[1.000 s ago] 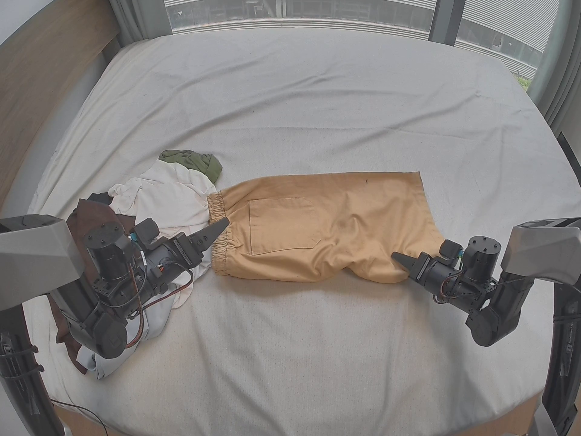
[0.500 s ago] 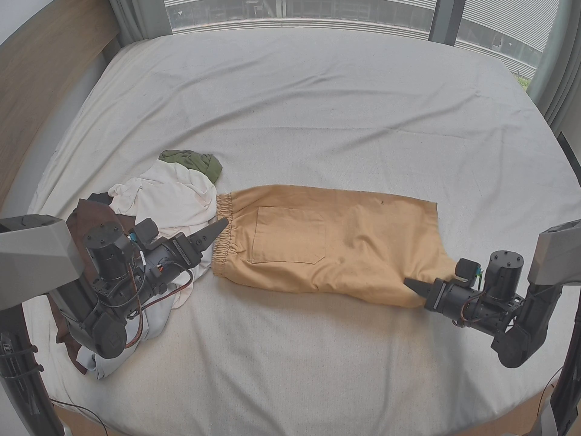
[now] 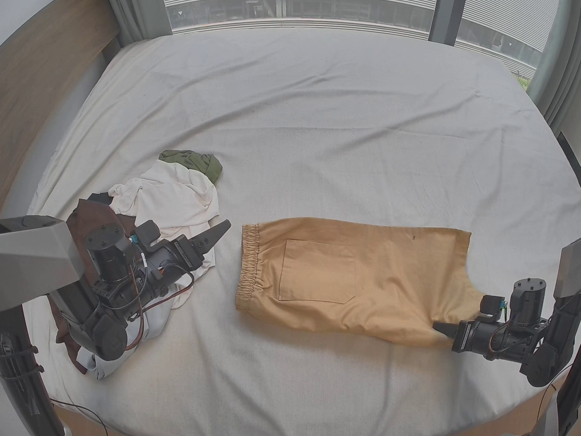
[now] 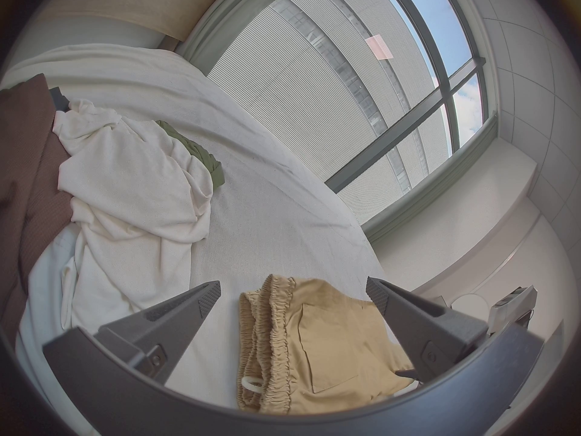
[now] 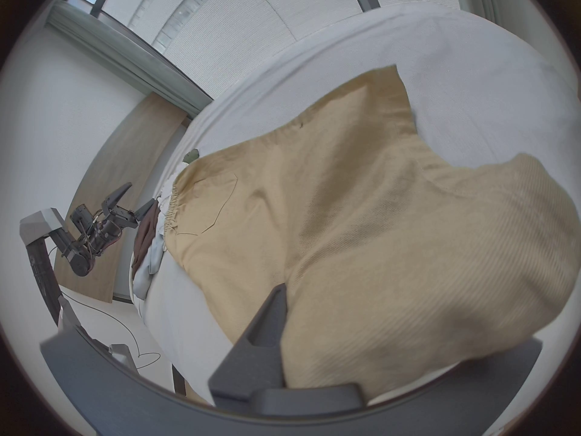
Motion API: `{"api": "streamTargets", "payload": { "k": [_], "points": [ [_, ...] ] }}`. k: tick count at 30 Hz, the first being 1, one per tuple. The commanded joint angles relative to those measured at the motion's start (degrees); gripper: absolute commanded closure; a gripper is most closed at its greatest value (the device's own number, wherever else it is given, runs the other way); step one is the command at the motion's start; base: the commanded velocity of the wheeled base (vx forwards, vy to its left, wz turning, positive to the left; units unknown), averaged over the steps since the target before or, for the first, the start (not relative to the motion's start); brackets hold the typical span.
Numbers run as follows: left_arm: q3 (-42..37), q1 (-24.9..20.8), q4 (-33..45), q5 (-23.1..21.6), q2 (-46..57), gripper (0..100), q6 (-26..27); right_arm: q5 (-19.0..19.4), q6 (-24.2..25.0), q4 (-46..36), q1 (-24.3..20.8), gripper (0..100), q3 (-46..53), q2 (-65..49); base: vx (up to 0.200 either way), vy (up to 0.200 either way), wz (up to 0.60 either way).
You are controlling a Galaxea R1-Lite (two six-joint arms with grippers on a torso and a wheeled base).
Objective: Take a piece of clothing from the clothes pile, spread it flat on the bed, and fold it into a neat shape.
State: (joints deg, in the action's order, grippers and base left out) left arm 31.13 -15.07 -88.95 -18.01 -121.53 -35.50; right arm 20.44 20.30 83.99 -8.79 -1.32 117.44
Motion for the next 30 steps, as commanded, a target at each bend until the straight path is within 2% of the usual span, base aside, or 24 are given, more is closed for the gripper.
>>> {"api": "streamTargets", "payload": {
  "k": [1,6,7,14,17,18,19,26,30],
  "points": [
    [-0.5,-0.7,0.0,0.0,-1.3,0,0.0,0.0,-0.1,-0.4,0.5,100,1.3,-0.4,0.0,0.0,0.0],
    [-1.2,-1.6,0.0,-0.1,-3.5,0,0.1,0.0,-0.1,-0.4,0.7,100,1.3,0.4,0.0,0.0,0.0],
    [-1.2,-2.2,-0.1,0.0,-5.2,0,0.1,-0.1,-0.3,-0.4,1.1,0,1.3,2.2,0.0,0.0,0.0],
    [-1.3,-3.0,-0.1,0.0,-7.8,0,0.1,-1.4,-1.0,-3.0,0.3,0,1.3,2.2,0.0,0.0,0.0],
    [-1.1,-3.0,0.0,0.0,-9.6,0,0.0,-1.4,-1.9,-8.1,-3.5,0,1.3,2.8,0.0,0.0,0.0],
    [-1.1,-3.0,0.0,0.0,-9.6,0,0.0,-1.4,-1.9,-8.1,-3.5,0,1.3,2.8,0.0,0.0,0.0],
    [-1.1,-3.1,0.0,0.1,-10.3,0,0.0,-1.3,-1.8,-8.5,-5.7,0,1.3,4.0,0.0,0.0,0.0],
    [-1.0,-4.4,0.0,0.1,-12.9,0,-0.1,-1.0,-1.1,-8.7,-12.7,0,1.3,6.4,0.0,0.0,0.0],
    [-0.8,-5.1,0.0,0.1,-13.4,0,-0.6,-0.9,-1.1,-8.1,-15.2,0,1.3,7.0,0.0,0.0,0.0]
  ]
}}
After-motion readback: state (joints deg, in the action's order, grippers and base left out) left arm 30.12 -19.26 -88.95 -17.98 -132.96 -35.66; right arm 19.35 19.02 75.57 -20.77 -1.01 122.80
